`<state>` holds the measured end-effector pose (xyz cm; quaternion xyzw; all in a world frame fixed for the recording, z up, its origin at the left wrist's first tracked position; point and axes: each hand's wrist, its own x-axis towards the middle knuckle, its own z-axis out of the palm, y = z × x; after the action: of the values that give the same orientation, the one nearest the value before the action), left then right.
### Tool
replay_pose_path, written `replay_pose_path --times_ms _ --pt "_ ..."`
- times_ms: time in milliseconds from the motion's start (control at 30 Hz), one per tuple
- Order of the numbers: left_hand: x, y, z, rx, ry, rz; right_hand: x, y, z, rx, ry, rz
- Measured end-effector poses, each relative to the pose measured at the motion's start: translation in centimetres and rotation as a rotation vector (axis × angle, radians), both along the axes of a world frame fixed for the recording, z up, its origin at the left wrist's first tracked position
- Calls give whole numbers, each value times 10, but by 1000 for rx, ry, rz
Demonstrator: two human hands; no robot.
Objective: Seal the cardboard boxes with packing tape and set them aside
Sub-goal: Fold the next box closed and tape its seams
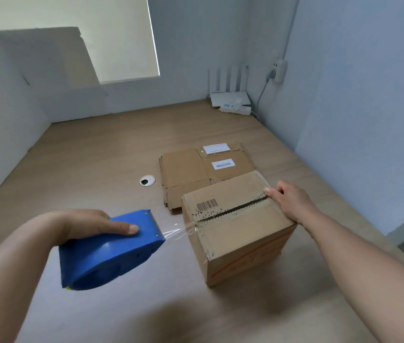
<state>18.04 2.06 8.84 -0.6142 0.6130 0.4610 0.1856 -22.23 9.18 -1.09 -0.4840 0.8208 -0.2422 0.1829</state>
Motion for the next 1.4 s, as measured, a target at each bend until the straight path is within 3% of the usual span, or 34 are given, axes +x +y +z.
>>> replay_pose_path --times_ms 267,400,433,567,667,800,933,1000,1067,1167,1400 --pt "-56 -7 -36 -240 -306 -152 0 0 -4 -11 41 -17" --pt "-80 18 -85 -447 -565 -432 0 0 -6 -11 49 -33" --pt "-76 20 -94 -439 -567 -410 0 -1 -7 -16 56 -34" --pt "-57 28 -114 -431 -344 -80 1 -2 -7 -22 67 -46" --pt "-53 53 -136 -517 -291 18 1 -1 -6 -30 60 -37" --pt "-55 81 -171 -684 -348 11 1 -1 -7 -53 55 -9" --pt "-65 87 -161 -668 -432 94 3 1 -6 -61 42 -9" --pt "-81 91 -143 -765 -264 241 3 1 -7 -61 34 -10" --pt "-117 97 -120 -853 89 350 3 1 -7 -64 26 -9" --pt "-175 106 -103 -758 376 397 3 1 -6 -60 17 3" --pt "-191 72 -94 -545 221 633 2 7 -5 -69 -49 3"
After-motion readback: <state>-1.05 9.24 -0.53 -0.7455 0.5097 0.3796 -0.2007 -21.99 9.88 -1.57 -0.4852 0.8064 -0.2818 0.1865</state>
